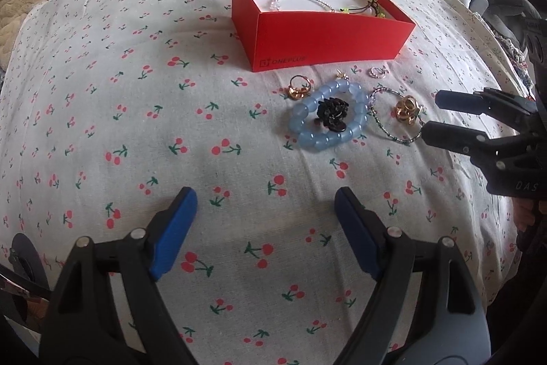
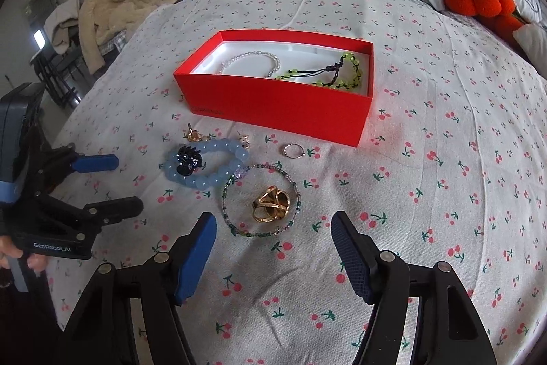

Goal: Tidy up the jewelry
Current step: 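Withdraw both open tools from the box toward the remaining jewelry, then grasp the black flower clip with the left tool while the right tool grasps the gold rings, then lower the clip and rings into the red box and open both tools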

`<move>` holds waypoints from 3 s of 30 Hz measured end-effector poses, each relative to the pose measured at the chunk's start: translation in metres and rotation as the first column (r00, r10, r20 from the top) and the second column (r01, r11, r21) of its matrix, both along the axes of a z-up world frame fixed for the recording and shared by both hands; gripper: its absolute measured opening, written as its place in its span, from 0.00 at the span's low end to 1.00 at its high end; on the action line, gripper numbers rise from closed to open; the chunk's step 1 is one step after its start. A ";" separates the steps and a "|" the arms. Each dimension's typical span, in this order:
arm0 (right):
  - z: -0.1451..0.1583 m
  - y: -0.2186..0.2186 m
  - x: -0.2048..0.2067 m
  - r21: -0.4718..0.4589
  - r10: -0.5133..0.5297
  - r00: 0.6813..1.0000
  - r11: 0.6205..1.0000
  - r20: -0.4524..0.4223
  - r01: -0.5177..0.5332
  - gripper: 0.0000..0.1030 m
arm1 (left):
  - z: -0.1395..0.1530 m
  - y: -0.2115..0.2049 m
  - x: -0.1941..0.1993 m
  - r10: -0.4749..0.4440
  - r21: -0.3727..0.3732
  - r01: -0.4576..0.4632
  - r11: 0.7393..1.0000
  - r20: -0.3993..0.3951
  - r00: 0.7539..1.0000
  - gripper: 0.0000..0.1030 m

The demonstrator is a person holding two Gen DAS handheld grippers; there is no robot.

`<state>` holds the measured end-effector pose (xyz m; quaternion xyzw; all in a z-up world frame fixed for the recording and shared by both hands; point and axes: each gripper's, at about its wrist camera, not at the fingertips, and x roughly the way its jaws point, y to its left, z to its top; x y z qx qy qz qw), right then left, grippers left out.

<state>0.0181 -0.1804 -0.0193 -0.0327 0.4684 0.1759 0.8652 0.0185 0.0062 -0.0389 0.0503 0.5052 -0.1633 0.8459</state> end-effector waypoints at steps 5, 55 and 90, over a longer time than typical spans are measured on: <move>-0.006 0.011 0.009 -0.006 0.022 1.000 1.000 -0.021 -0.022 0.47 | 0.002 0.000 0.001 -0.005 -0.022 0.005 1.000 -0.007 1.000 0.66; 0.020 -0.031 0.014 0.101 -0.065 0.998 0.993 -0.011 0.066 0.28 | 0.014 -0.051 0.034 0.010 -0.063 -0.008 0.998 0.027 1.000 0.25; 0.033 -0.028 0.095 0.165 -0.148 0.988 0.976 0.032 0.141 0.28 | 0.042 -0.058 0.100 0.030 -0.177 0.002 0.984 0.177 0.984 0.25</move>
